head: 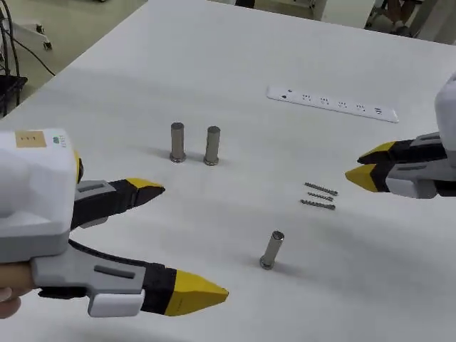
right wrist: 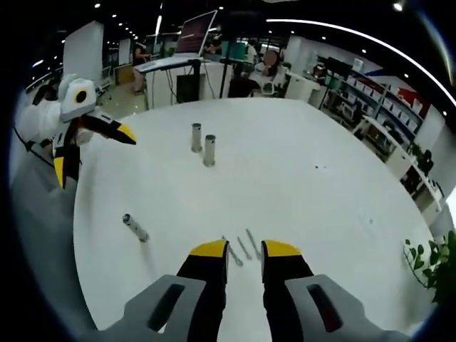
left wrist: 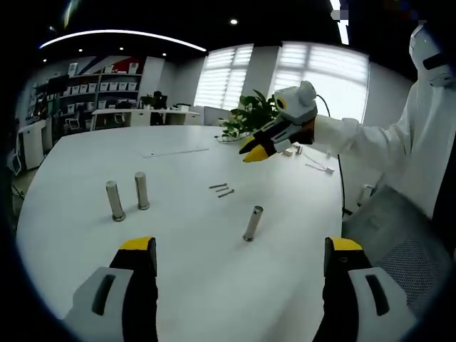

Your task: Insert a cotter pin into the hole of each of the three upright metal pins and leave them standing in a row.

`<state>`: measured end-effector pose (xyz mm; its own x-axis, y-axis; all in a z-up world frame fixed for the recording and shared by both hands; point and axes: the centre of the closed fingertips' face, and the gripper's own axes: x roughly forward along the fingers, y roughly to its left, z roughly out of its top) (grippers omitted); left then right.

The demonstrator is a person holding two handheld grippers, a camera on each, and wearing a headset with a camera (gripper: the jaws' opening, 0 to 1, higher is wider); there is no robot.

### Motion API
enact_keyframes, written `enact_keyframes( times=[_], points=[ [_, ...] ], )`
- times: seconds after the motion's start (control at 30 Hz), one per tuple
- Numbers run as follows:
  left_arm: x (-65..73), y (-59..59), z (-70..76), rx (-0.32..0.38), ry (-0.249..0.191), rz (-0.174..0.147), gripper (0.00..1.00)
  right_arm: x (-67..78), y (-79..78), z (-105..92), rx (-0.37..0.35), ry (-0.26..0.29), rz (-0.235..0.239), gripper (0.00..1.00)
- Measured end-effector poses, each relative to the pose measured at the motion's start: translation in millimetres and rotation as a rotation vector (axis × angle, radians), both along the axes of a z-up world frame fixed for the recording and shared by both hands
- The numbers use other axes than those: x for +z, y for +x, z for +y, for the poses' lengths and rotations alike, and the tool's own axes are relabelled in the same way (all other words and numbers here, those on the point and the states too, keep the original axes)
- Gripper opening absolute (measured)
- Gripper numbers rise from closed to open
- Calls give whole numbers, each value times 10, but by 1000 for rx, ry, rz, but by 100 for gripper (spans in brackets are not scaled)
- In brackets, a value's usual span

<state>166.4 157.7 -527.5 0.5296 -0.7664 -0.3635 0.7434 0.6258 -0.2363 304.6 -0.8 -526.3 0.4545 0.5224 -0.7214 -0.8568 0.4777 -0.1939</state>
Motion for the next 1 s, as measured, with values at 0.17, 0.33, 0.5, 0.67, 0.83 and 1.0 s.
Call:
enact_keyframes(
  times=[0.17,0.33,0.5,0.67,0.83,1.0],
  points=[
    [-10,37,56,35,-8,5,96,-129,71,74,73,-53,17,7],
    [29,60,46,47,-26,-1,96,-302,125,82,144,-124,37,4],
    [40,77,18,51,-37,-1,96,-538,154,14,203,-195,89,0],
    [43,110,45,65,-40,1,95,-655,139,-4,229,-237,101,0],
    [86,133,72,79,-53,-6,95,-708,155,27,244,-249,113,0],
    [110,136,81,89,-72,1,92,-786,167,45,254,-263,127,0]
  ],
)
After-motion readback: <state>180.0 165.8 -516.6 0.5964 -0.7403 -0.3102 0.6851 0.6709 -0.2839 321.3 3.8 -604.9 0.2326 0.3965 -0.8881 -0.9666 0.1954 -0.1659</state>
